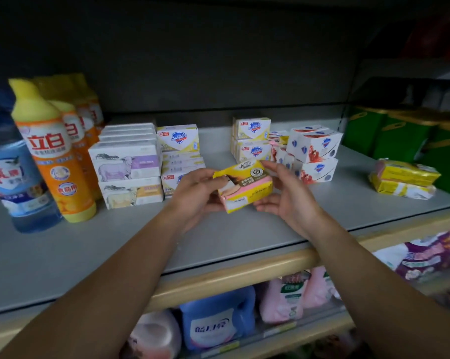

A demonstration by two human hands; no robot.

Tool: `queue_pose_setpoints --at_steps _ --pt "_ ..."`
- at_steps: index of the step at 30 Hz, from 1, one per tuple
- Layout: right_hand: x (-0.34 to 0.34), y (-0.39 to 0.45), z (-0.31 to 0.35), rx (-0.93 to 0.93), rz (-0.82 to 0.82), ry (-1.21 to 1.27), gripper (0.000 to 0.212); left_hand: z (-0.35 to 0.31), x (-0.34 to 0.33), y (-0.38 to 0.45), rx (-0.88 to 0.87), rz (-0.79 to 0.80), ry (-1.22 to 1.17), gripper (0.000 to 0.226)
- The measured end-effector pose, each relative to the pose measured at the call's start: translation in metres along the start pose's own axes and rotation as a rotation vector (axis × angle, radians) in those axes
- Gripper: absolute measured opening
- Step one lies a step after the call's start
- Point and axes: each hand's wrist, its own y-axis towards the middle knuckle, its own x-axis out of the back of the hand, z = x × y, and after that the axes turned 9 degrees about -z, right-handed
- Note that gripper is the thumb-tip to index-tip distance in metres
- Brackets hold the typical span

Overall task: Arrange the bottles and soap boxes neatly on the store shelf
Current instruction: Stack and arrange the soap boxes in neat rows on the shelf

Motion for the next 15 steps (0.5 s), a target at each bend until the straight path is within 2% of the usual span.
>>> queue_pose_setpoints --at_steps 7,9,12,15 --pt "-0.008 -0.001 -0.009 0.062 -0.075 -0.167 0.019 0.003 0.002 0.007 0.196 -0.062 -0.017 0.015" --pt "-0.01 0.0 -0.011 0.059 -0.079 -0.181 0.021 0.005 0.002 0.008 0.214 -0.074 0.002 0.017" --pt "-0.008 0.004 -0.014 0.032 -0.132 -0.136 0.038 0.007 0.003 0.01 0.203 -0.031 -0.002 0.014" --pt "-0.002 0.007 -0.018 0.064 -0.142 -0.095 0.036 0.008 0.005 0.009 0.169 0.058 -0.028 0.015"
